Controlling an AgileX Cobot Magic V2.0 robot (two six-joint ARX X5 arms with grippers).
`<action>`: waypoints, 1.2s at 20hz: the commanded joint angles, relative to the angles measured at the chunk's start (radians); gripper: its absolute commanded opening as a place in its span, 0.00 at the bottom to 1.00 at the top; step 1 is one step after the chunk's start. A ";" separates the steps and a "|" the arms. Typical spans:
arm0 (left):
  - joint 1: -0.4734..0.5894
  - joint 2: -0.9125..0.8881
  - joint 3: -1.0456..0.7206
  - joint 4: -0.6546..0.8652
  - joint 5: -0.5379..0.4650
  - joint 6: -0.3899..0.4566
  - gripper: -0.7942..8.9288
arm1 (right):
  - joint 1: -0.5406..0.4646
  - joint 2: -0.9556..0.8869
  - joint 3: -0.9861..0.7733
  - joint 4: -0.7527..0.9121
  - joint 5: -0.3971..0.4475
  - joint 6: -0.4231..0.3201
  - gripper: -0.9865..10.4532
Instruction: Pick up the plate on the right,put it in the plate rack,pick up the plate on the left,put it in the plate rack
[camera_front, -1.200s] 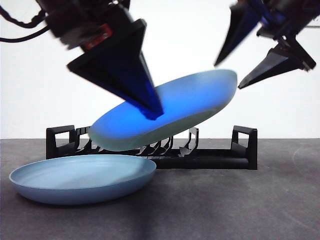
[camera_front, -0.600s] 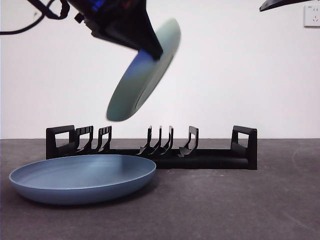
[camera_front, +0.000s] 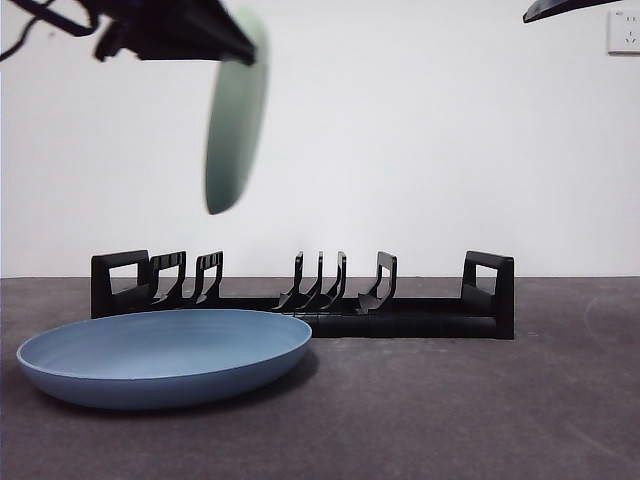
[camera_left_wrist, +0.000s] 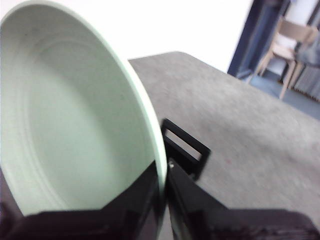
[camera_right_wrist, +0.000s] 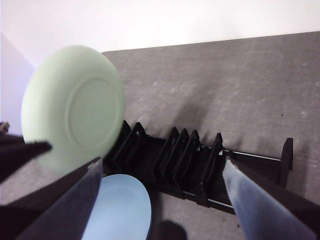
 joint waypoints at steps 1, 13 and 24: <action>0.078 -0.002 0.001 0.018 0.071 -0.022 0.07 | 0.001 0.002 0.002 0.005 0.006 -0.008 0.44; 0.186 0.079 0.001 0.024 0.143 -0.034 0.07 | 0.001 0.004 0.002 0.005 0.005 -0.008 0.44; 0.186 0.210 0.001 0.075 0.175 -0.016 0.07 | 0.001 0.004 0.002 0.003 0.005 -0.008 0.44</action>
